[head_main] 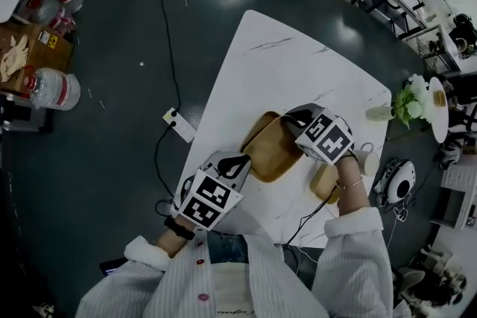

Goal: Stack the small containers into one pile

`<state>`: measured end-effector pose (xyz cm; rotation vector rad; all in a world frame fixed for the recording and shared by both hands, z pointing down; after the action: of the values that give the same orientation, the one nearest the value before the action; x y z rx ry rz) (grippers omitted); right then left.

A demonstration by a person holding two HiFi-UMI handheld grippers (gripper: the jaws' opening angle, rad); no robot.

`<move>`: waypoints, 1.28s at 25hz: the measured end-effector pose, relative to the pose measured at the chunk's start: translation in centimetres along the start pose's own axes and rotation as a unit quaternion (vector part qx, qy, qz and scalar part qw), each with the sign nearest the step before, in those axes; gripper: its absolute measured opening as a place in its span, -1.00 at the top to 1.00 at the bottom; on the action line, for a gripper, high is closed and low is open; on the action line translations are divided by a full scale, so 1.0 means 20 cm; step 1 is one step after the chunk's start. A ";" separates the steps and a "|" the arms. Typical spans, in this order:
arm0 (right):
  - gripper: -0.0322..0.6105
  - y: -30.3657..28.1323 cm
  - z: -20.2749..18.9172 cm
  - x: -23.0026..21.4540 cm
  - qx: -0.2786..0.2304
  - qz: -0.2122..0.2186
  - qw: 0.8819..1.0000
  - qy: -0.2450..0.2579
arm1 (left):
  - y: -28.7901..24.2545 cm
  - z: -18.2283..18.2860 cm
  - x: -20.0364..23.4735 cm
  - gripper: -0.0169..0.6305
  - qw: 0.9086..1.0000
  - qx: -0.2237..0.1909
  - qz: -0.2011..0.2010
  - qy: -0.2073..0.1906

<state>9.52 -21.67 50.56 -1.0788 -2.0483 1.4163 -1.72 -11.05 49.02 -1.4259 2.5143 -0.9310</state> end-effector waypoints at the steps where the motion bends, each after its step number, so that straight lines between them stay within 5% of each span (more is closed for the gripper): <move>1: 0.83 -0.01 0.01 -0.01 0.005 -0.003 1.000 0.011 | -0.01 0.00 0.00 0.88 1.000 0.000 -0.001 0.000; 8: 0.83 -0.11 0.09 -0.01 0.038 0.007 0.997 0.061 | -0.03 0.00 0.04 0.88 1.000 -0.002 -0.001 0.011; 23: 0.82 -0.18 0.05 0.03 0.036 0.017 0.997 0.064 | -0.05 -0.03 0.03 0.88 1.000 0.005 -0.003 0.019; 32: 0.54 -0.17 0.04 0.05 0.031 0.015 0.998 0.045 | -0.03 -0.03 0.04 0.88 1.000 0.004 -0.002 0.017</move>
<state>7.06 -22.04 53.31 -1.1321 -1.9196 1.4097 -1.99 -11.57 49.96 -1.4259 2.5294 -0.9718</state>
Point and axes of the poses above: the fingertips, and each gripper's own axes: y backward along the fingers, x to its left, z out of its top, the point moved 3 cm from there along y, backward along the fingers, and after that the axes turned 13 degrees about -y, right-handed, at the moved point
